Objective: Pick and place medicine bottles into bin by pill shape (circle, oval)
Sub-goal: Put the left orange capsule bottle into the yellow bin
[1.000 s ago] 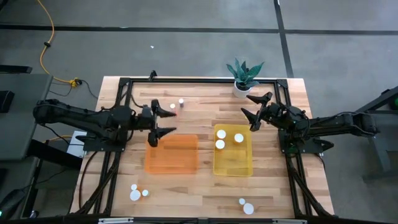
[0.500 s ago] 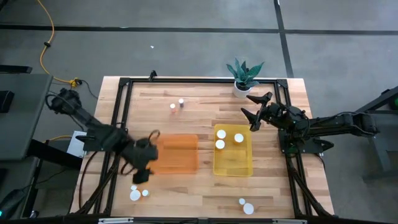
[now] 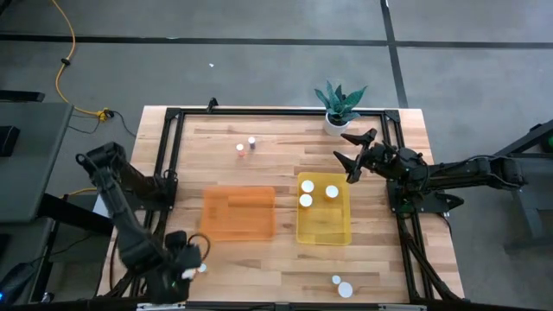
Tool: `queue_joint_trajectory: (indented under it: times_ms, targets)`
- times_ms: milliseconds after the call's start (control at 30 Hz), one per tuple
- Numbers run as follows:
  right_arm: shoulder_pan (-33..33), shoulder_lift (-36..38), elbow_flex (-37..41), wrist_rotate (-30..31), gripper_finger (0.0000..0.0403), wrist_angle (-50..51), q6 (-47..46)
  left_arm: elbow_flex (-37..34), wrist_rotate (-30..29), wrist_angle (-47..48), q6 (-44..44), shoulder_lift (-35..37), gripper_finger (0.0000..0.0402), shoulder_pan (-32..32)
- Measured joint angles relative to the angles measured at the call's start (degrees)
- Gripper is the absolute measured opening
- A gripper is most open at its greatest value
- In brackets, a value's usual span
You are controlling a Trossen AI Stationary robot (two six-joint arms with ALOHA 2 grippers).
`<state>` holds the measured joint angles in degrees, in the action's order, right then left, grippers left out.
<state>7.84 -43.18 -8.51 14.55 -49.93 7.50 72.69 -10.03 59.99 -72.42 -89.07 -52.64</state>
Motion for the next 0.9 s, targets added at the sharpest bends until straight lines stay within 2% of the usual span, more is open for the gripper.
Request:
queue_joint_trajectory:
  times_ms: [100, 233, 900]
  targets:
    - [0.0, 0.0, 0.0, 0.0, 0.0301, 0.39, -1.69, 0.55, 0.13, 0.28, -3.85, -2.82, 0.028, -2.64]
    - [0.0, 0.0, 0.0, 0.01, 0.0301, 1.0, -4.08, 0.58, 3.71, 0.22, -6.93, -6.05, 0.028, -4.56]
    - [0.0, 0.0, 0.0, -0.02, 0.0301, 10.26, -12.3, 0.58, 0.22, 1.81, 0.58, -7.57, 0.028, -5.05]
